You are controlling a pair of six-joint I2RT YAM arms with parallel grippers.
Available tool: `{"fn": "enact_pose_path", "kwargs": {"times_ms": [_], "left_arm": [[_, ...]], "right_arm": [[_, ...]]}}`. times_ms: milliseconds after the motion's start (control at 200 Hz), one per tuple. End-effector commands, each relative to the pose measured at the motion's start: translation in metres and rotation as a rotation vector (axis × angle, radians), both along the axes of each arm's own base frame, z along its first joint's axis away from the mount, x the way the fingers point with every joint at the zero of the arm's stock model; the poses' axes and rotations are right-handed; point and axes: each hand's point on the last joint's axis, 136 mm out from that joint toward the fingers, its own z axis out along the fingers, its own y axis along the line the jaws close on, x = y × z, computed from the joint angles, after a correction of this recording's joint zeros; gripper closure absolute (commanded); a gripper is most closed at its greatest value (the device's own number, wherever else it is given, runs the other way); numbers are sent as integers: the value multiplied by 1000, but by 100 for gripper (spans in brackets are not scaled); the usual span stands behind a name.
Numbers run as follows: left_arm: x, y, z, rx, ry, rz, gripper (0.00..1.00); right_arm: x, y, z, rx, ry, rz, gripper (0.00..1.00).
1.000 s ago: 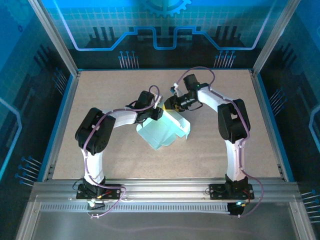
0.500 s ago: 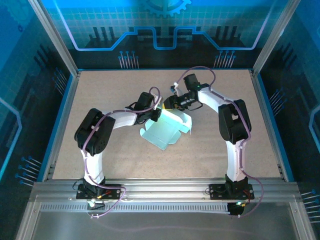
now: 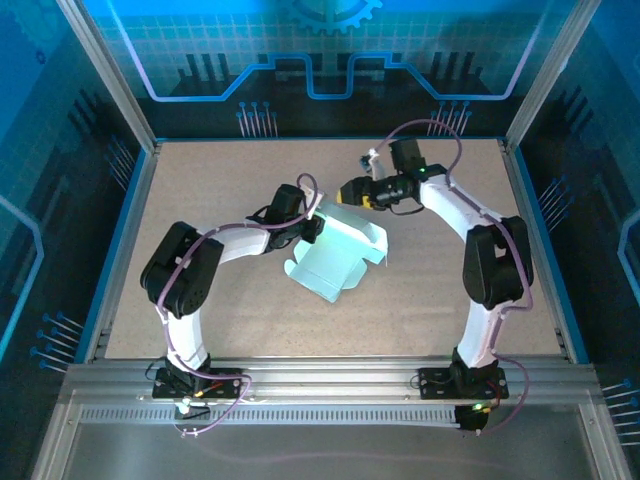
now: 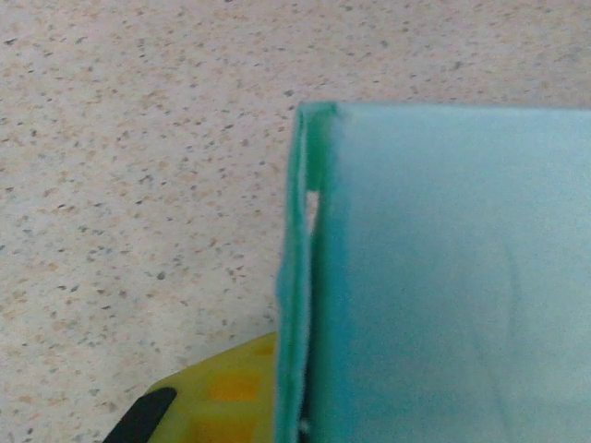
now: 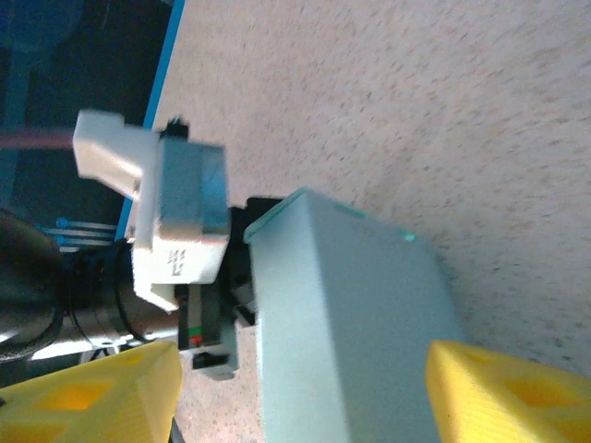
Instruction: Fold the paper box
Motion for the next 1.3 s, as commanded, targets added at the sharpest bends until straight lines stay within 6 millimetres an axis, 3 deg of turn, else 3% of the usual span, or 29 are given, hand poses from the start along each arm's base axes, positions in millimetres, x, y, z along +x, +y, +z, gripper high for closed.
{"fn": "enact_pose_path", "kwargs": {"times_ms": [0, 105, 210, 565, 745, 885, 1151, 1291], "left_arm": [[-9, -18, 37, -107, -59, -99, 100], [-14, -27, 50, -166, -56, -150, 100], [-18, -34, 61, -221, -63, -177, 100], [5, -27, 68, -257, -50, -38, 100], [11, -27, 73, -297, -46, 1, 100], [11, -25, 67, -255, -64, -15, 100], [-3, -3, 27, -21, -49, -35, 98], [-11, 11, 12, 78, -55, -20, 97]], "right_arm": [[10, -27, -3, -1, 20, -78, 33], [11, -36, -8, 12, 40, -53, 38], [4, -30, -10, 32, 51, 14, 42], [-45, 33, -18, 77, 76, 253, 44], [-53, 51, -20, 86, 83, 283, 44], [-44, 44, -18, 58, 67, 243, 43], [-16, -4, -7, -2, 16, 60, 31], [-15, -7, -4, -3, 13, 50, 27]]}}
